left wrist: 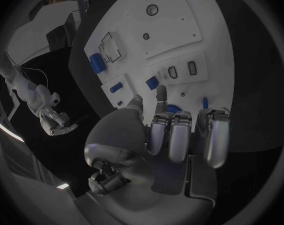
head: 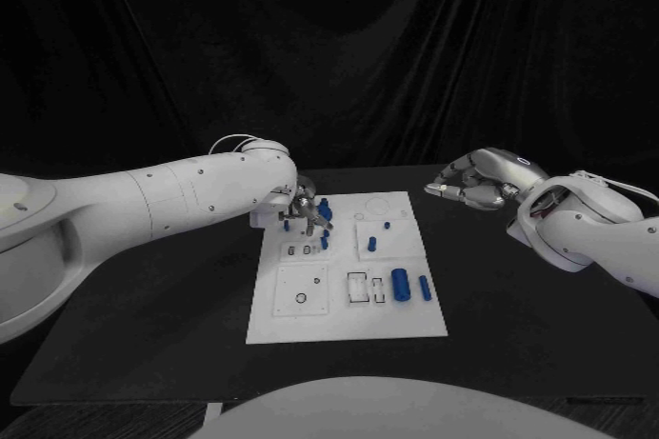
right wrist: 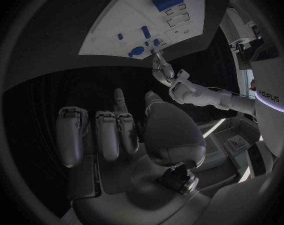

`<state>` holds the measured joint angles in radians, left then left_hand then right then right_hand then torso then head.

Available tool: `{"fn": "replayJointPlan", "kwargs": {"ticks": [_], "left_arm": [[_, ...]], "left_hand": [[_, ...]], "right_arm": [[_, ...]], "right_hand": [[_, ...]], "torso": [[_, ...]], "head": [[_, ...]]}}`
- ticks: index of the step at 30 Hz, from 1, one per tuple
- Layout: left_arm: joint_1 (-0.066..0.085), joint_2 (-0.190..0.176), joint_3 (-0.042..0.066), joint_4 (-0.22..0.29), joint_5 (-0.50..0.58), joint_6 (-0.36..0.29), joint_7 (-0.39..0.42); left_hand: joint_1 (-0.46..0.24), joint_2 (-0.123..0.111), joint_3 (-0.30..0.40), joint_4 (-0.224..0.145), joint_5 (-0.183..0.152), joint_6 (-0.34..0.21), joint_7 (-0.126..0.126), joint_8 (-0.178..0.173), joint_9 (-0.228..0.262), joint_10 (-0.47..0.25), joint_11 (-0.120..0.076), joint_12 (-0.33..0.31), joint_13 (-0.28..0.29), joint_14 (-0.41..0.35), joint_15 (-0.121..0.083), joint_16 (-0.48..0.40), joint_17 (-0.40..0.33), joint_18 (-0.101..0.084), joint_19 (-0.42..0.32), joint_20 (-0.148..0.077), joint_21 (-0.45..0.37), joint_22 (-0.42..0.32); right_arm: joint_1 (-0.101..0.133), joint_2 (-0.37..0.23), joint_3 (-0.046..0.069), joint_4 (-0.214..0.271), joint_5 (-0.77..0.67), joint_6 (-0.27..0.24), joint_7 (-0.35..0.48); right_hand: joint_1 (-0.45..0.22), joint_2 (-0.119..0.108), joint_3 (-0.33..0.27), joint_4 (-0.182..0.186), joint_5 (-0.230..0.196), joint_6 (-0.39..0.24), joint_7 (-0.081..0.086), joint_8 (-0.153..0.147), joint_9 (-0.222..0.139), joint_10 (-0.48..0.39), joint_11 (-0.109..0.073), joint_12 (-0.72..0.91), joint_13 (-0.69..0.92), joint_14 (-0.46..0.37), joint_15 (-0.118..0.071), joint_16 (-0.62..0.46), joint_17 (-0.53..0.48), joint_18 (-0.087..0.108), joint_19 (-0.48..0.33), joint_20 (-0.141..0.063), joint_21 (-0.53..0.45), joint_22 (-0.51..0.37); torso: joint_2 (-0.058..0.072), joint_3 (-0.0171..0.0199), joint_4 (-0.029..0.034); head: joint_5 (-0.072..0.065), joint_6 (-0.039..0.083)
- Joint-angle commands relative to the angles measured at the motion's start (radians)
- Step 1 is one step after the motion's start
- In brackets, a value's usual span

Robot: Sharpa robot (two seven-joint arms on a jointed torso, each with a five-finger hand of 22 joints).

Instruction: Assemble the parts on the task board

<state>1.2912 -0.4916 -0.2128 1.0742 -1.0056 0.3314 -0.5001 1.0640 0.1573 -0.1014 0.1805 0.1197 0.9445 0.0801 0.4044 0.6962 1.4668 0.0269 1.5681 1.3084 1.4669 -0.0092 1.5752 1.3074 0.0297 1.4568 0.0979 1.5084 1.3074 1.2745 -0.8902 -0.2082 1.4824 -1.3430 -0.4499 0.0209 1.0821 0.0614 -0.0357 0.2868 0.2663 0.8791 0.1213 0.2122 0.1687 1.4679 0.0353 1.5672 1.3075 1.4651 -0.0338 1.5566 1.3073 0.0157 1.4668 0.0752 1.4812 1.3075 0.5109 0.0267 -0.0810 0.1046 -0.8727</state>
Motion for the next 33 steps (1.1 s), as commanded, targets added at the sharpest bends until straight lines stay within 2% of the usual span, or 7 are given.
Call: {"fn": "replayJointPlan", "kwargs": {"ticks": [1, 11, 14, 28, 33], "left_arm": [[-0.008, 0.007, 0.001, -0.006, 0.000, -0.003, 0.019], [-0.024, 0.025, 0.001, -0.028, 0.000, -0.007, 0.032], [-0.026, 0.031, 0.001, -0.034, 0.000, -0.004, 0.038], [-0.032, 0.054, 0.001, -0.055, 0.000, 0.012, 0.048], [-0.035, 0.058, 0.001, -0.066, 0.000, 0.023, 0.041]], "left_hand": [[-0.007, 0.002, 0.009, -0.001, 0.006, -0.010, 0.000, 0.005, 0.010, 0.104, -0.005, 0.003, 0.262, 0.104, -0.008, -0.004, 0.263, 0.002, -0.008, -0.003, -0.008, 0.193], [-0.004, 0.003, 0.016, -0.005, 0.016, -0.025, 0.002, -0.003, 0.025, 0.104, -0.003, 0.003, 0.262, 0.104, -0.006, -0.004, 0.263, 0.007, -0.028, -0.002, -0.021, 0.182], [0.000, 0.004, 0.024, -0.011, 0.023, -0.040, 0.008, -0.020, 0.031, 0.104, 0.001, 0.003, 0.262, 0.104, -0.003, -0.004, 0.263, 0.011, -0.044, 0.001, -0.032, 0.174], [0.005, 0.007, 0.032, -0.017, 0.028, -0.039, 0.008, -0.028, 0.033, 0.104, 0.002, 0.003, 0.262, 0.104, -0.001, -0.004, 0.263, 0.012, -0.047, 0.003, -0.035, 0.173], [0.010, 0.008, 0.037, -0.022, 0.031, -0.037, 0.008, -0.031, 0.034, 0.104, 0.002, 0.003, 0.262, 0.104, -0.001, -0.004, 0.263, 0.013, -0.051, 0.003, -0.038, 0.171]], "right_arm": [[-0.003, 0.001, 0.001, -0.001, -0.001, 0.003, -0.010], [-0.005, 0.003, 0.001, -0.005, -0.001, 0.006, -0.008], [-0.005, 0.004, 0.001, -0.005, -0.001, 0.007, -0.008], [-0.006, 0.011, 0.001, -0.008, -0.001, 0.016, -0.010], [-0.006, 0.011, 0.001, -0.009, -0.001, 0.018, -0.011]], "right_hand": [[0.005, 0.008, -0.005, 0.001, 0.000, 0.009, -0.001, 0.006, 0.001, 0.103, 0.006, 0.004, 0.263, 0.098, 0.006, -0.005, 0.229, 0.011, 0.056, 0.004, -0.006, 0.228], [0.006, 0.007, -0.006, 0.001, 0.000, 0.009, -0.001, 0.007, 0.002, 0.103, 0.006, 0.004, 0.263, 0.098, 0.006, -0.005, 0.228, 0.011, 0.055, 0.004, -0.007, 0.228], [0.006, 0.007, -0.006, 0.001, 0.000, 0.009, -0.001, 0.007, 0.002, 0.103, 0.006, 0.004, 0.263, 0.098, 0.006, -0.005, 0.228, 0.011, 0.055, 0.004, -0.007, 0.228], [0.007, 0.008, -0.006, 0.000, 0.002, 0.010, -0.001, 0.007, 0.002, 0.103, 0.006, 0.004, 0.263, 0.098, 0.006, -0.006, 0.226, 0.011, 0.055, 0.004, -0.008, 0.227], [0.008, 0.008, -0.006, 0.000, 0.003, 0.011, 0.000, 0.008, 0.002, 0.103, 0.007, 0.004, 0.263, 0.098, 0.006, -0.006, 0.226, 0.012, 0.053, 0.004, -0.011, 0.226]], "torso": [[0.001, -0.0011, 0.0010], [-0.001, 0.0002, -0.0007], [-0.001, 0.0003, -0.0003], [-0.001, 0.0007, -0.0006], [-0.002, 0.0006, 0.0000]], "head": [[0.000, 0.000], [0.002, 0.000], [0.000, 0.000], [0.003, 0.000], [0.001, 0.000]]}}
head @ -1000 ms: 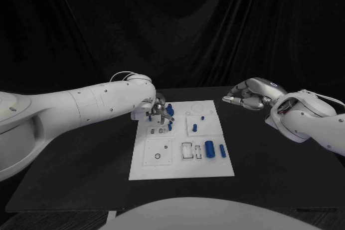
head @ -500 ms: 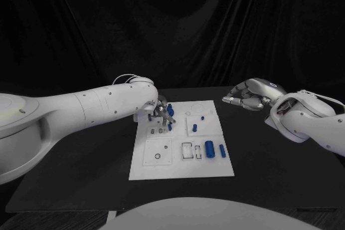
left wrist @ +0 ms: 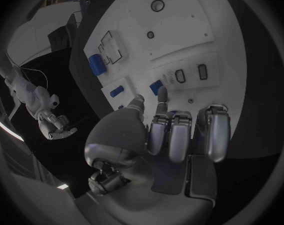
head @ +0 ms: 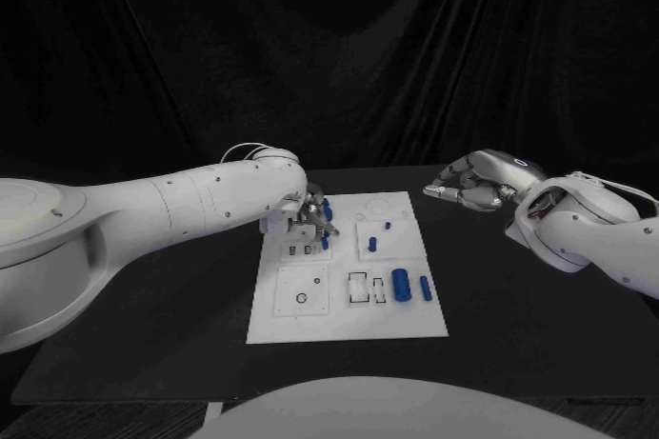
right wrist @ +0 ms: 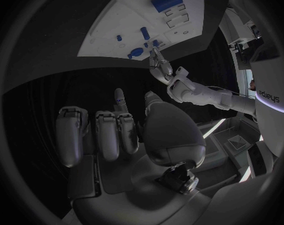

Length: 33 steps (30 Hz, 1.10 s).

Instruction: Assemble the parts on the task board

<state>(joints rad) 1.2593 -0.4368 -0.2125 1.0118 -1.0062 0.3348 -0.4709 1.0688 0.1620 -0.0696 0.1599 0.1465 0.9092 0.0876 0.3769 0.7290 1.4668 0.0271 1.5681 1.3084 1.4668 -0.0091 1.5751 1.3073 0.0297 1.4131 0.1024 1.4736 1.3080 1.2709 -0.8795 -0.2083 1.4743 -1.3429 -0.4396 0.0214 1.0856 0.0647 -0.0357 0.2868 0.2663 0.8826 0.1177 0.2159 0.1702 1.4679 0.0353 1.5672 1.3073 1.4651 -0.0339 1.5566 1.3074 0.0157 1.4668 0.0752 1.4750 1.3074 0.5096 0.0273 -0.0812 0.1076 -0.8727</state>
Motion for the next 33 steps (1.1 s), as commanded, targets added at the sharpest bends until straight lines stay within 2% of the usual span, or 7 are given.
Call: {"fn": "replayJointPlan", "kwargs": {"ticks": [1, 33], "left_arm": [[-0.003, 0.003, 0.001, -0.004, 0.000, 0.021, 0.011], [-0.019, 0.014, 0.001, -0.019, 0.000, 0.042, 0.004]], "left_hand": [[0.005, 0.003, 0.006, -0.002, 0.005, -0.002, 0.000, -0.004, 0.001, 0.104, 0.002, 0.003, 0.262, 0.104, -0.001, -0.004, 0.263, 0.013, -0.008, -0.001, -0.003, 0.170], [0.023, 0.005, 0.028, -0.026, 0.013, 0.011, -0.004, -0.012, 0.012, 0.104, 0.000, 0.003, 0.262, 0.104, -0.002, -0.004, 0.263, 0.015, -0.013, -0.001, -0.010, 0.168]], "right_arm": [[-0.002, 0.001, 0.001, 0.000, -0.001, 0.008, -0.011], [-0.004, 0.006, 0.001, -0.005, -0.001, 0.019, -0.014]], "right_hand": [[0.005, 0.005, -0.006, 0.000, 0.003, 0.007, 0.003, 0.004, 0.001, 0.103, 0.007, 0.004, 0.263, 0.098, 0.006, -0.006, 0.226, 0.012, 0.053, 0.004, -0.005, 0.227], [0.007, 0.006, -0.006, 0.000, 0.004, 0.008, 0.004, 0.005, 0.002, 0.103, 0.007, 0.004, 0.263, 0.096, 0.006, -0.010, 0.219, 0.013, 0.051, 0.005, -0.008, 0.225]], "torso": [[0.000, 0.0000, 0.0002], [0.000, 0.0003, 0.0001]], "head": [[-0.003, 0.000], [-0.007, 0.000]]}}
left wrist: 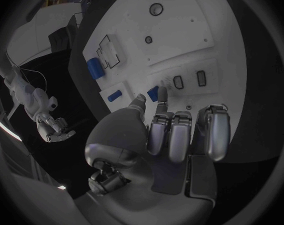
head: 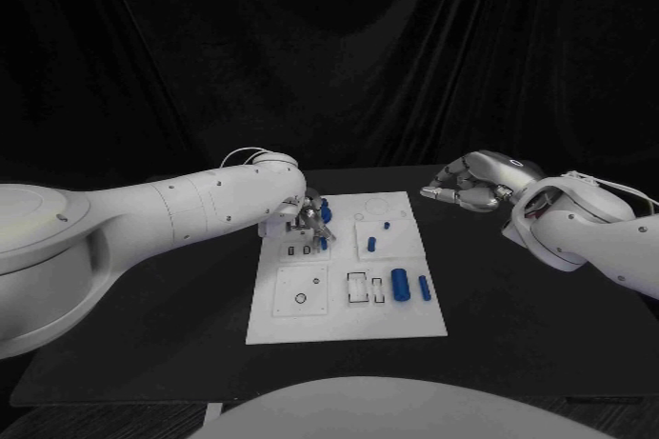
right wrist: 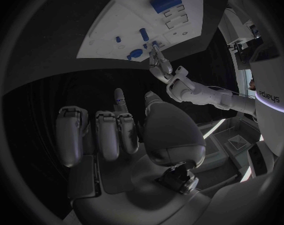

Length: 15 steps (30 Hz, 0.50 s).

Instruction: Assemble the parts on the task board

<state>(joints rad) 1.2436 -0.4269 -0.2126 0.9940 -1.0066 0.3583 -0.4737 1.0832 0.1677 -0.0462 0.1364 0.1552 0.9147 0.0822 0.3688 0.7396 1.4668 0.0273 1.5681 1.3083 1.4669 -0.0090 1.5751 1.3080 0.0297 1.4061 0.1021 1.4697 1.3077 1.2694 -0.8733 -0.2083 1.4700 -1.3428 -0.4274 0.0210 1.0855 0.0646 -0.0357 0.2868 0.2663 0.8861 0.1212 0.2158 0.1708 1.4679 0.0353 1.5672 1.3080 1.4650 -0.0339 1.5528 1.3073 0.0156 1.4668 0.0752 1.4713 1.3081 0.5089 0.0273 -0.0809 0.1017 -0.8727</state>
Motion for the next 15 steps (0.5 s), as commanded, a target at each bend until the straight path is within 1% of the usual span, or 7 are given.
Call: {"fn": "replayJointPlan", "kwargs": {"ticks": [1, 4, 10, 15], "left_arm": [[-0.004, 0.005, 0.001, -0.002, 0.001, 0.020, 0.007], [-0.006, 0.008, 0.001, -0.006, 0.001, 0.025, 0.008], [-0.008, 0.015, 0.001, -0.015, 0.001, 0.027, 0.012], [-0.009, 0.016, 0.001, -0.017, 0.001, 0.027, 0.016]], "left_hand": [[0.010, 0.000, 0.007, -0.004, 0.004, 0.006, 0.001, -0.004, 0.002, 0.104, -0.001, 0.003, 0.262, 0.104, -0.002, -0.004, 0.263, 0.015, -0.007, -0.001, -0.007, 0.169], [0.016, 0.002, 0.017, -0.013, 0.004, 0.009, -0.001, -0.008, 0.005, 0.104, -0.003, 0.003, 0.262, 0.104, -0.003, -0.004, 0.263, 0.015, -0.007, -0.002, -0.008, 0.169], [0.026, 0.003, 0.039, -0.031, 0.007, 0.010, -0.003, -0.016, 0.009, 0.104, -0.005, 0.003, 0.262, 0.104, -0.006, -0.004, 0.263, 0.016, -0.009, -0.003, -0.011, 0.168], [0.027, 0.004, 0.045, -0.035, 0.010, 0.009, -0.003, -0.020, 0.011, 0.104, -0.005, 0.003, 0.262, 0.104, -0.006, -0.004, 0.263, 0.017, -0.013, -0.004, -0.014, 0.166]], "right_arm": [[-0.003, 0.000, 0.001, -0.001, -0.001, 0.007, -0.014], [-0.003, 0.001, 0.001, -0.002, -0.001, 0.008, -0.014], [-0.004, 0.001, 0.001, -0.003, -0.001, 0.012, -0.015], [-0.004, 0.000, 0.001, -0.003, -0.001, 0.015, -0.017]], "right_hand": [[0.007, 0.006, -0.006, 0.000, 0.004, 0.004, 0.000, 0.005, 0.001, 0.103, 0.007, 0.004, 0.263, 0.096, 0.006, -0.006, 0.219, 0.013, 0.051, 0.005, -0.005, 0.224], [0.007, 0.006, -0.006, 0.000, 0.004, 0.004, 0.000, 0.005, 0.001, 0.103, 0.007, 0.004, 0.263, 0.096, 0.006, -0.006, 0.218, 0.014, 0.050, 0.005, -0.007, 0.224], [0.007, 0.006, -0.006, 0.000, 0.004, 0.004, 0.000, 0.005, 0.001, 0.103, 0.007, 0.004, 0.263, 0.096, 0.006, -0.006, 0.218, 0.014, 0.050, 0.005, -0.007, 0.224], [0.011, 0.008, -0.006, -0.001, 0.006, 0.005, 0.001, 0.006, 0.002, 0.103, 0.008, 0.004, 0.263, 0.095, 0.007, -0.009, 0.214, 0.015, 0.048, 0.005, -0.012, 0.222]], "torso": [[0.000, 0.0003, -0.0003], [0.000, 0.0002, -0.0001], [0.000, 0.0002, -0.0004], [0.000, 0.0001, -0.0003]], "head": [[-0.001, 0.000], [-0.003, 0.000], [-0.002, 0.000], [-0.004, 0.000]]}}
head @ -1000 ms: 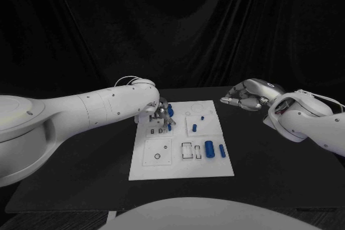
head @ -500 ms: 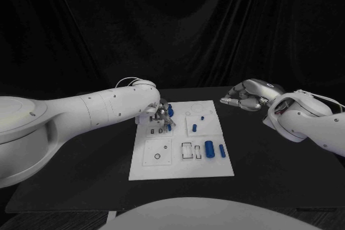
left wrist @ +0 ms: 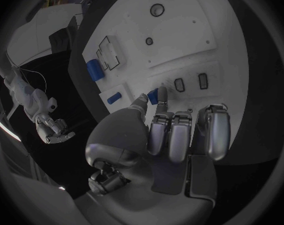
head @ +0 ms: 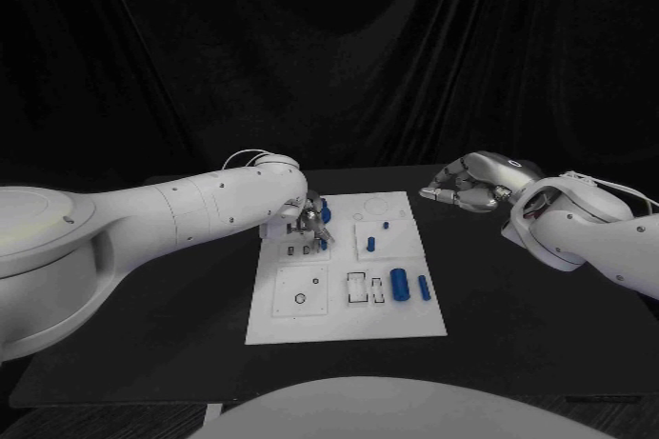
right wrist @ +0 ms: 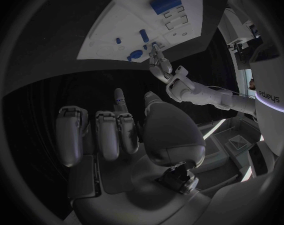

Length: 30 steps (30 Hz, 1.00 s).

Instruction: Assemble the parts on the task board

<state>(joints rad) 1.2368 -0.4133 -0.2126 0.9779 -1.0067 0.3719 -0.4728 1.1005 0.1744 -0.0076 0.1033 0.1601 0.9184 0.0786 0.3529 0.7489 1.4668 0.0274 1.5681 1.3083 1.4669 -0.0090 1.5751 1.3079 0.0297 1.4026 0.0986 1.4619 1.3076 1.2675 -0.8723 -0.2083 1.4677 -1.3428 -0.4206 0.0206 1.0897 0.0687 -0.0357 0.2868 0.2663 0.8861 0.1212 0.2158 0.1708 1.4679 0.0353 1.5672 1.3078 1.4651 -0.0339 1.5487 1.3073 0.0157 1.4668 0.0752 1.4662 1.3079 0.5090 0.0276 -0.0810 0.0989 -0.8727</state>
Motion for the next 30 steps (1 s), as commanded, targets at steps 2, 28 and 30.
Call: {"fn": "replayJointPlan", "kwargs": {"ticks": [2, 28, 30], "left_arm": [[-0.002, 0.002, 0.001, -0.002, 0.001, 0.013, 0.016], [-0.004, -0.010, 0.001, 0.007, 0.001, -0.001, 0.021], [-0.004, -0.014, 0.001, 0.010, 0.001, -0.004, 0.019]], "left_hand": [[0.009, -0.003, 0.009, -0.002, 0.006, 0.005, 0.001, -0.005, 0.002, 0.104, -0.005, 0.003, 0.262, 0.104, -0.007, -0.004, 0.263, 0.017, -0.011, 0.000, -0.008, 0.165], [-0.022, -0.048, 0.224, -0.122, 0.131, 0.028, -0.009, -0.047, 0.041, 0.104, -0.015, 0.003, 0.262, 0.104, -0.016, -0.004, 0.263, 0.017, -0.004, -0.011, -0.017, 0.176], [-0.034, -0.056, 0.261, -0.139, 0.147, 0.034, -0.009, -0.048, 0.049, 0.104, -0.016, 0.003, 0.262, 0.104, -0.016, -0.004, 0.263, 0.016, -0.001, -0.013, -0.017, 0.178]], "right_arm": [[-0.002, -0.001, 0.001, 0.000, -0.001, 0.010, -0.017], [-0.009, -0.004, 0.001, -0.003, -0.001, 0.034, -0.026], [-0.009, -0.004, 0.001, -0.003, -0.001, 0.035, -0.027]], "right_hand": [[0.009, 0.004, -0.005, -0.002, 0.006, 0.005, 0.001, 0.006, 0.002, 0.103, 0.008, 0.004, 0.263, 0.095, 0.007, -0.005, 0.213, 0.015, 0.048, 0.005, -0.007, 0.222], [0.027, 0.007, -0.002, -0.006, 0.010, 0.005, 0.001, 0.008, 0.004, 0.103, 0.008, 0.004, 0.263, 0.092, 0.007, -0.013, 0.198, 0.019, 0.040, 0.006, -0.022, 0.216], [0.027, 0.008, -0.001, -0.006, 0.010, 0.005, 0.001, 0.008, 0.004, 0.103, 0.008, 0.004, 0.263, 0.091, 0.007, -0.014, 0.197, 0.020, 0.039, 0.006, -0.025, 0.215]], "torso": [[0.000, 0.0001, -0.0001], [0.000, 0.0001, -0.0003], [-0.001, 0.0001, -0.0002]], "head": [[-0.002, 0.000], [-0.001, 0.000], [-0.001, 0.000]]}}
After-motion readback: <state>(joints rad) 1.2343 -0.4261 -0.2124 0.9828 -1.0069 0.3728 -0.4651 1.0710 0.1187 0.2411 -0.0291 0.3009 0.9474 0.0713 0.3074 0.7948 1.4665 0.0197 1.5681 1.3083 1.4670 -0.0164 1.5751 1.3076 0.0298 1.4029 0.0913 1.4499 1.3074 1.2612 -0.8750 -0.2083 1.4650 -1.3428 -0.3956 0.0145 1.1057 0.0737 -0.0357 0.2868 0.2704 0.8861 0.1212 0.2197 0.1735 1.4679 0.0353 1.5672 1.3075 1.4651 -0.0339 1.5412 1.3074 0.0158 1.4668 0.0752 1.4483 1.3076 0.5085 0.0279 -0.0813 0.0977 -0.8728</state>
